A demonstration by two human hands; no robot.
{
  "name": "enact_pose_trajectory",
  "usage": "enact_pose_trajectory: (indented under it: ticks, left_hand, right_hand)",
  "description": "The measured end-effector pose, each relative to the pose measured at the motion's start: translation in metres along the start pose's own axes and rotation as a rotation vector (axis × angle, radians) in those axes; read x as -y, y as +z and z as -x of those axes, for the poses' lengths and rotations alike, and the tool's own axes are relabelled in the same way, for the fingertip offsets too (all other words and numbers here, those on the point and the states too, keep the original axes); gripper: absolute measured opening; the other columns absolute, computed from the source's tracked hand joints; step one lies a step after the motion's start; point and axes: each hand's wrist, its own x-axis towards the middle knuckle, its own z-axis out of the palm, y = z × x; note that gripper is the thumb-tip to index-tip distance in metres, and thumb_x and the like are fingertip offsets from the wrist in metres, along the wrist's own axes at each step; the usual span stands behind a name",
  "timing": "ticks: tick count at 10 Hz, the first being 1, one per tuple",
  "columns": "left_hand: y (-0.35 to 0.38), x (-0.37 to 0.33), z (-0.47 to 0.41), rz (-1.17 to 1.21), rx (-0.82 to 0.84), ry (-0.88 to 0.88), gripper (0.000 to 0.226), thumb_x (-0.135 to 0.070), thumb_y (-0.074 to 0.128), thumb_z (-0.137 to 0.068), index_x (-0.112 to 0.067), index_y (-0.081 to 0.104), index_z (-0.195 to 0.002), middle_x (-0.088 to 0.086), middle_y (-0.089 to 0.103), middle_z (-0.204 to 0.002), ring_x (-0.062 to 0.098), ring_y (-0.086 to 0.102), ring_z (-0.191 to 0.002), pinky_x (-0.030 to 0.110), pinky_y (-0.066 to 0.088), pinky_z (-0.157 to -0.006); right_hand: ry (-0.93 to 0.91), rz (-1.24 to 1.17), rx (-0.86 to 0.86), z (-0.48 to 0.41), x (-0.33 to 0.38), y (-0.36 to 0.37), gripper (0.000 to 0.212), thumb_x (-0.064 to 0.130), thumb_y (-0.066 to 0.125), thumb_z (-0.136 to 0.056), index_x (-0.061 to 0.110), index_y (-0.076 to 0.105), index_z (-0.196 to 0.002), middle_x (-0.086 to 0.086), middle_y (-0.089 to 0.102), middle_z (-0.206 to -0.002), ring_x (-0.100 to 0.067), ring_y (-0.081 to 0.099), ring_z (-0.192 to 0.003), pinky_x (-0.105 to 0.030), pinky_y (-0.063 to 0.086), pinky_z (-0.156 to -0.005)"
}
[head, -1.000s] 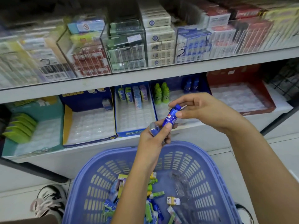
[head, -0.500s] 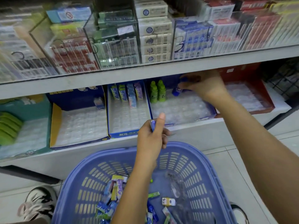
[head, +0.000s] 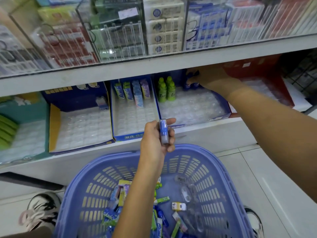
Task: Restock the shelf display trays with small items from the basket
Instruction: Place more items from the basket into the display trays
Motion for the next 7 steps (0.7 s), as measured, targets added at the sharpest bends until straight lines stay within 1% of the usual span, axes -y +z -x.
enact_pose_trajectory:
  ticks: [1,2,3,4,5,6,7]
  left_hand:
    - [0.002,-0.002,0.001,0.062,0.008,-0.035,0.041,-0.017,0.026,-0.096,0.001,0.062,-0.105,0.005,0.048,-0.066,0.012,0.038,-0.052,0.020,0.030,-0.040]
    - [0.005,-0.003,0.001,0.042,-0.037,-0.020,0.031,-0.011,0.033,-0.099,0.003,0.060,-0.106,0.006,0.048,-0.068,0.013,0.045,-0.057,0.020,0.040,-0.046]
    - [0.003,-0.003,0.007,-0.069,-0.050,0.046,0.016,-0.005,0.046,-0.096,-0.002,0.063,-0.097,0.001,0.055,-0.063,0.014,0.057,-0.068,0.023,0.055,-0.065]
    - [-0.005,-0.005,0.015,-0.208,-0.018,0.132,0.020,-0.001,0.056,-0.091,-0.006,0.062,-0.110,0.000,0.064,-0.083,0.017,0.062,-0.087,0.029,0.055,-0.089]
    - [-0.015,-0.009,0.020,-0.304,-0.092,0.177,0.027,-0.004,0.065,-0.086,-0.022,0.063,-0.106,-0.001,0.069,-0.105,0.017,0.065,-0.102,0.029,0.052,-0.091]
    - [-0.023,-0.016,0.024,-0.183,-0.180,0.164,0.026,-0.007,0.070,-0.082,-0.018,0.062,-0.105,0.004,0.071,-0.097,0.015,0.071,-0.088,0.022,0.056,-0.077]
    - [-0.031,-0.026,0.028,-0.079,-0.218,0.171,0.028,-0.005,0.067,-0.085,-0.002,0.061,-0.112,0.005,0.073,-0.082,0.015,0.071,-0.079,0.021,0.057,-0.071]
  right_hand:
    - [-0.002,0.093,0.007,-0.002,0.001,0.003,0.040,0.027,0.064,-0.086,0.016,0.059,-0.124,-0.009,0.058,-0.128,-0.029,0.052,-0.117,-0.035,0.041,-0.096]
    - [-0.016,0.204,-0.012,0.000,0.007,0.005,0.038,0.027,0.059,-0.089,0.012,0.059,-0.123,-0.012,0.055,-0.130,-0.032,0.049,-0.120,-0.039,0.037,-0.101]
    - [-0.026,0.235,-0.047,0.002,0.013,0.003,0.040,0.024,0.058,-0.089,0.008,0.054,-0.126,-0.012,0.051,-0.135,-0.033,0.044,-0.124,-0.040,0.034,-0.104]
    - [0.015,0.221,-0.037,0.021,0.035,-0.003,0.041,0.022,0.053,-0.093,0.004,0.050,-0.129,-0.016,0.047,-0.138,-0.034,0.041,-0.128,-0.041,0.031,-0.106]
    - [0.024,0.077,-0.178,0.037,0.047,0.000,0.032,0.017,0.059,-0.090,0.001,0.057,-0.118,-0.019,0.057,-0.122,-0.030,0.053,-0.111,-0.035,0.040,-0.093]
    - [-0.263,-0.102,-0.135,0.083,0.076,0.001,0.033,0.010,0.071,-0.078,0.013,0.065,-0.111,0.001,0.063,-0.092,-0.011,0.053,-0.074,-0.015,0.043,-0.075]
    - [-0.547,0.020,0.071,0.122,0.106,0.014,0.046,0.024,0.078,-0.073,0.020,0.063,-0.117,0.007,0.056,-0.105,-0.004,0.051,-0.084,0.000,0.033,-0.078]
